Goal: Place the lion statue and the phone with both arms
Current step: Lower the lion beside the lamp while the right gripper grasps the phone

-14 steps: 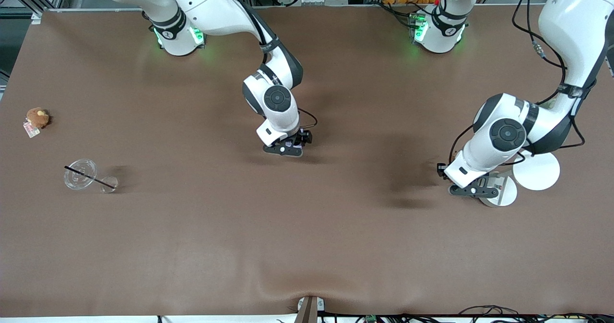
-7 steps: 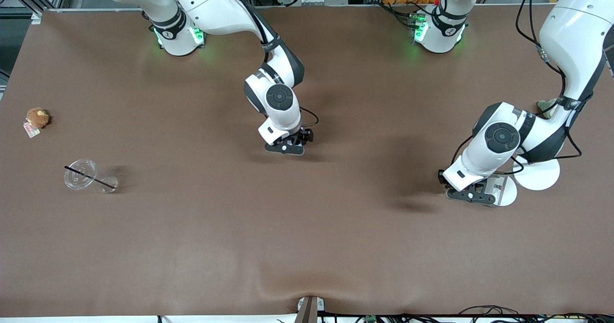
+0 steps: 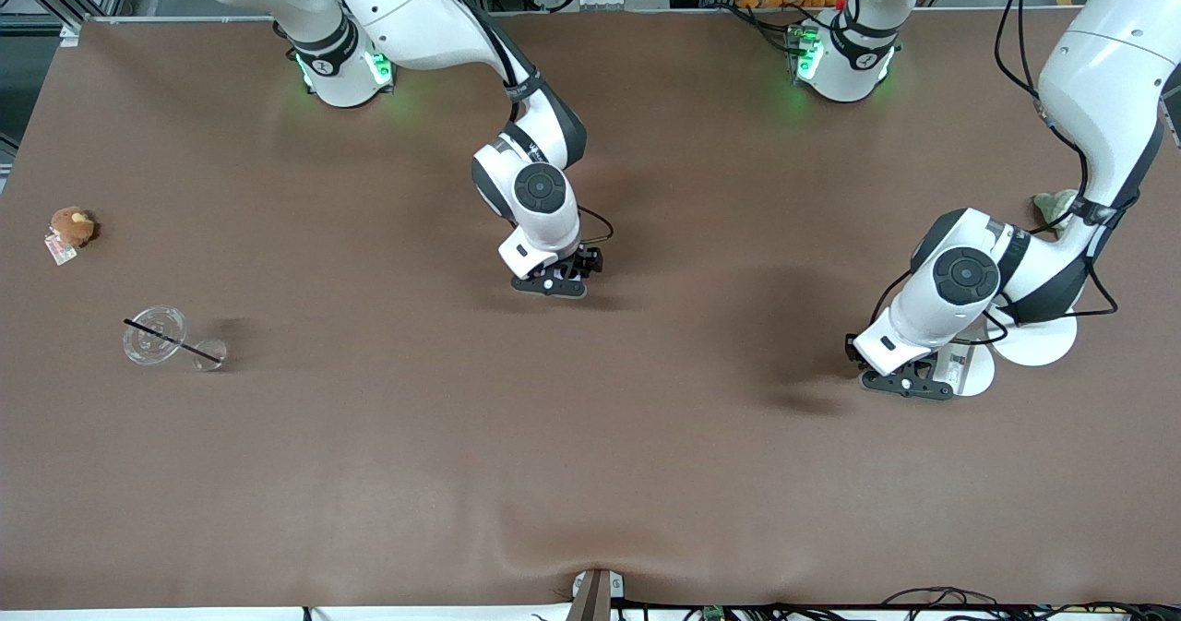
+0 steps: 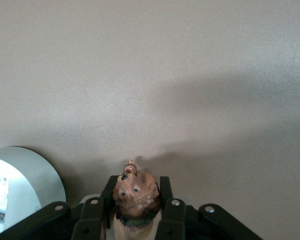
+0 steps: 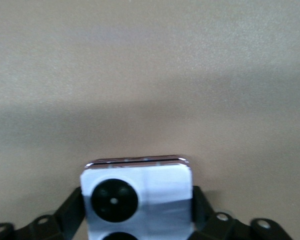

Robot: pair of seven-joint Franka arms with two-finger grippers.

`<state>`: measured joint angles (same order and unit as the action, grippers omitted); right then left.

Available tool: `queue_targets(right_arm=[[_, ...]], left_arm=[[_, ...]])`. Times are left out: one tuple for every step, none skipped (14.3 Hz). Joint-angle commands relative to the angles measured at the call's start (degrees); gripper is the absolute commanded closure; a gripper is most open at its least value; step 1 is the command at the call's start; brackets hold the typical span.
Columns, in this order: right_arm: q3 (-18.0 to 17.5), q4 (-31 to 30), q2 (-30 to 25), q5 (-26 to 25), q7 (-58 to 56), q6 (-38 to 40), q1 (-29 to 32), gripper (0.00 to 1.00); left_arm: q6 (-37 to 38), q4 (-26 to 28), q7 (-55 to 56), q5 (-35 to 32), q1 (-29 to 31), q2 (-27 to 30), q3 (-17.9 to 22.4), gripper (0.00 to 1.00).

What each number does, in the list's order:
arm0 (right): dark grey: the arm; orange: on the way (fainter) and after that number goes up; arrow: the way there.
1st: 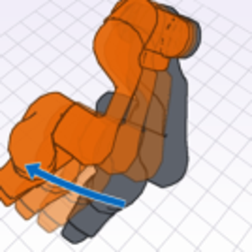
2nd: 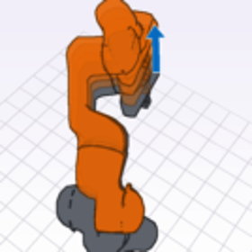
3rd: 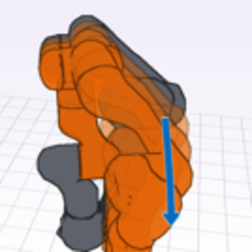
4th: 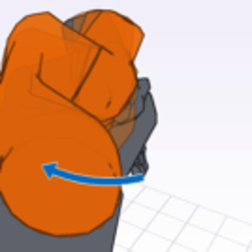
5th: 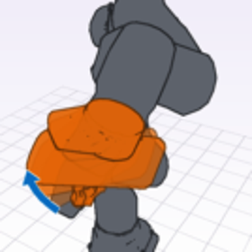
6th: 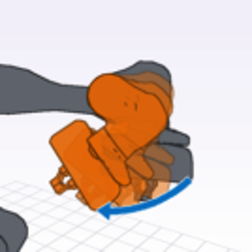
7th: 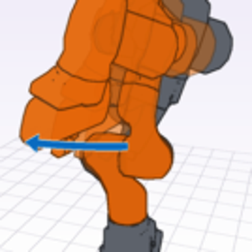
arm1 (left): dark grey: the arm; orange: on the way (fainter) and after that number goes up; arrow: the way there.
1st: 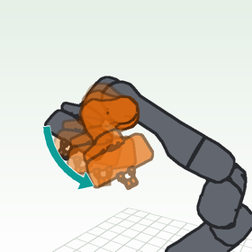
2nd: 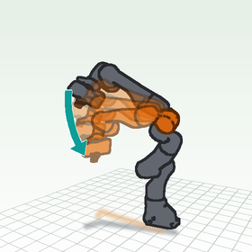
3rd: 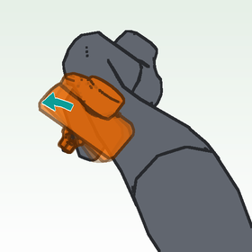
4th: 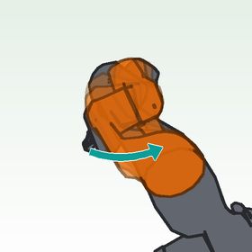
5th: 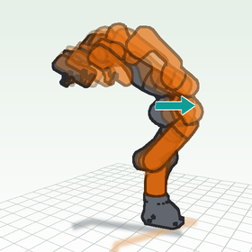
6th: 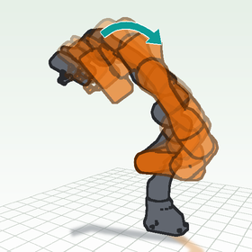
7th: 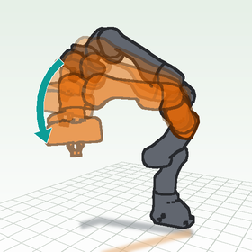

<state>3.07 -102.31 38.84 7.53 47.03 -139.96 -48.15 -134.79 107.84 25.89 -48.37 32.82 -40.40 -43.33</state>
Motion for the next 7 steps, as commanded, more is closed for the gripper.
queue_targets(right_arm=[[0.27, 0.45, 0.8, -0.94, 1.66, -0.84, -0.63, 1.0], [0.35, 0.45, 0.36, -0.94, 1.57, -0.4, -0.46, 1.0], [0.35, 0.45, -0.6, -0.94, 1.4, 0.38, -0.02, 1.0], [1.14, 0.36, -2.87, -0.94, 1.31, 1.61, 0.68, 1.0], [2.54, 0.45, -5.07, -0.94, 0.96, 3.88, 1.47, 1.0], [4.64, 0.45, -7.09, -1.29, 0.0, 6.0, 1.91, 1.0], [8.05, 0.45, -9.2, -1.38, -2.71, 7.67, 1.91, 1.0]], left_arm=[[-0.3, -1.23, -0.31, -0.86, 0.32, -1.09, -0.27, 0.0], [-0.3, -1.31, -0.05, -0.59, 0.32, -1.0, -0.27, 0.0], [-0.3, -1.58, 0.3, -0.5, 0.14, -0.82, -0.27, 0.0], [-0.21, -1.58, 0.56, -0.5, 0.14, -0.56, -0.44, 0.0], [0.31, -1.67, 0.65, -0.24, 0.14, -0.12, -0.96, 0.0], [0.58, -1.67, 0.65, 1.15, 0.23, 0.84, -1.32, 0.0], [1.28, -1.75, 0.65, 3.6, 0.23, 1.8, -1.76, 0.0]])
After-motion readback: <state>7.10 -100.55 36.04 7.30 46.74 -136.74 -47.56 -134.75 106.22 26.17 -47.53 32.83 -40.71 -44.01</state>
